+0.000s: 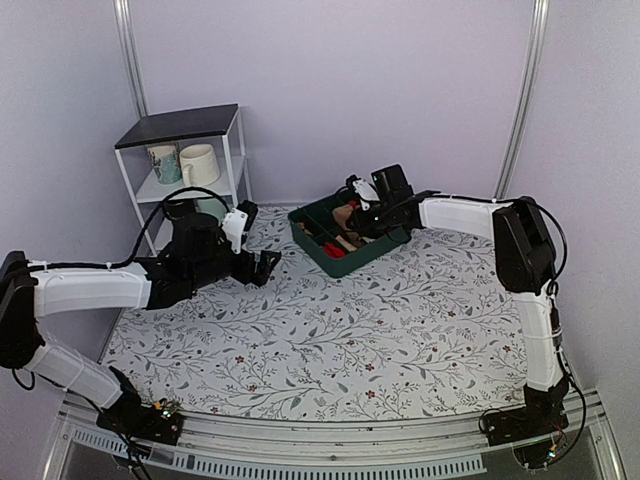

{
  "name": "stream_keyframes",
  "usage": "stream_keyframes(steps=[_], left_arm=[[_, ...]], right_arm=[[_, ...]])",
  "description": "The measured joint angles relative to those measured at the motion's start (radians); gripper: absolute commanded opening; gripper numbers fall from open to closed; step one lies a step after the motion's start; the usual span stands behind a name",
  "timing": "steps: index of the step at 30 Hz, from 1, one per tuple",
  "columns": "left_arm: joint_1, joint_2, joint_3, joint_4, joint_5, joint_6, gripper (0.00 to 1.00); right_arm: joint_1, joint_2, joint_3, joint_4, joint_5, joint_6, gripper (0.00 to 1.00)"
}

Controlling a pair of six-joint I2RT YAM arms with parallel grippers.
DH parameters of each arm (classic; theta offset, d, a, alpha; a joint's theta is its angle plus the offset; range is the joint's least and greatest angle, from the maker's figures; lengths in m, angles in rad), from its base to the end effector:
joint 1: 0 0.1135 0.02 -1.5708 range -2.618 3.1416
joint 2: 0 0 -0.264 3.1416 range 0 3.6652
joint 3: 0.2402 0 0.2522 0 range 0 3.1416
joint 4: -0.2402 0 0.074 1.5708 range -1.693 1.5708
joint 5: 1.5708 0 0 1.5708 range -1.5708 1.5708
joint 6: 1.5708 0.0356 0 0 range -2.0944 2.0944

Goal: Roll the socks
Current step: Move the storage box to the center of the board.

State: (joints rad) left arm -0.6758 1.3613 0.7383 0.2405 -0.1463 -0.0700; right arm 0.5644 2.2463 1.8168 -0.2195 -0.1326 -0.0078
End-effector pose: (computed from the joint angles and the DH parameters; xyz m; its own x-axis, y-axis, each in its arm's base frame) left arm 0.2376 -0.1838 0.2368 -0.3264 0.1730 -0.9293 0.4917 0.8707 -0.0106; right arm 0.4367 0.2820 0.2060 -0.5058 -0.3294 -0.7973 -0.6232 0.7786 0.0737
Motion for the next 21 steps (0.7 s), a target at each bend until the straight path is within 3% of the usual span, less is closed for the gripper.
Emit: stream_keyframes(steps=[10,21], left_arm=[[0.0,-0.001,-0.003,0.0,0.008,0.025,0.99],[0.001,-0.044,-0.035,-0.016,0.007,0.052,1.0]], right_arm=[[0.002,0.089,0.076,-0.043,-0.009,-0.024,0.0],[0.056,-0.13,-0.273,0.019,0.02,0.024,0.0]])
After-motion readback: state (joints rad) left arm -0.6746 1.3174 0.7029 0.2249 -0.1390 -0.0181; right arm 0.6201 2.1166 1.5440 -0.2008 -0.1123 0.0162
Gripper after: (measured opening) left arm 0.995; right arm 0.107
